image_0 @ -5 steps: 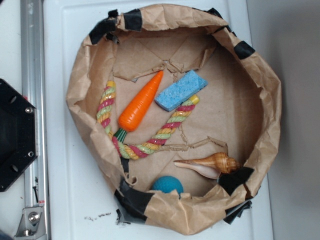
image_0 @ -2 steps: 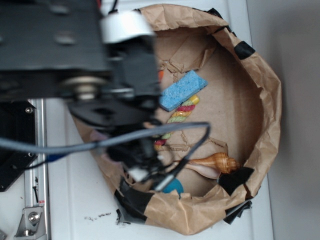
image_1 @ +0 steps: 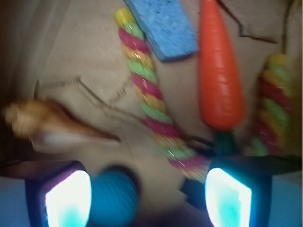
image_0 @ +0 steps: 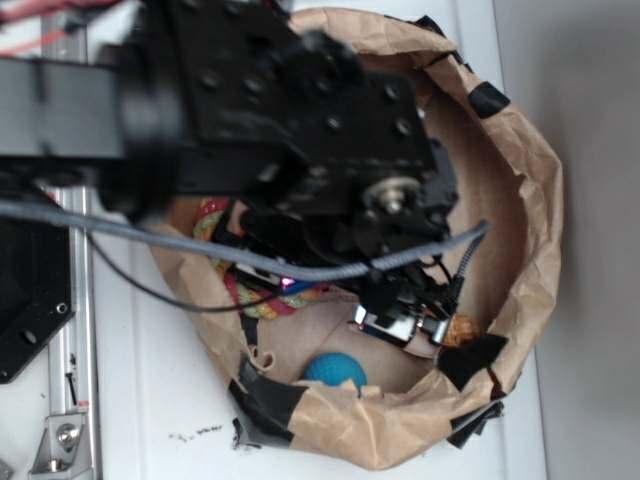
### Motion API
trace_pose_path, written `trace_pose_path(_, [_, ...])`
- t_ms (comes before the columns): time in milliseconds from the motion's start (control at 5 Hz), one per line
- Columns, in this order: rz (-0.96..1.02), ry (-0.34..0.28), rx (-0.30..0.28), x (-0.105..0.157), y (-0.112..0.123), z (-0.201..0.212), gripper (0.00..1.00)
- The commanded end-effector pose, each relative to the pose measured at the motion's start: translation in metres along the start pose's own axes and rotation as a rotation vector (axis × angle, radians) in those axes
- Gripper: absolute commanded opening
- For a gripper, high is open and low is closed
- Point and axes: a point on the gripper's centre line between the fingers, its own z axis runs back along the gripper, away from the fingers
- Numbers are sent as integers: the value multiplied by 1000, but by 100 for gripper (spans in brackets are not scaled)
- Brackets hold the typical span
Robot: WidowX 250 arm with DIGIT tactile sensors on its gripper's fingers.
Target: Grab the blue ball.
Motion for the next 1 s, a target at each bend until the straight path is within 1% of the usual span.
trace_pose_path(0, [-19, 222, -99, -50, -29, -44, 100])
trace_pose_path(200, [-92, 217, -40, -66, -36, -65, 100])
trace_pose_path(400, [-122, 166, -28, -65, -34, -76, 0])
trace_pose_path(600, [-144, 138, -36, -62, -29, -67, 0])
trace_pose_path(800, [-251, 72, -69, -48, -24, -29, 0])
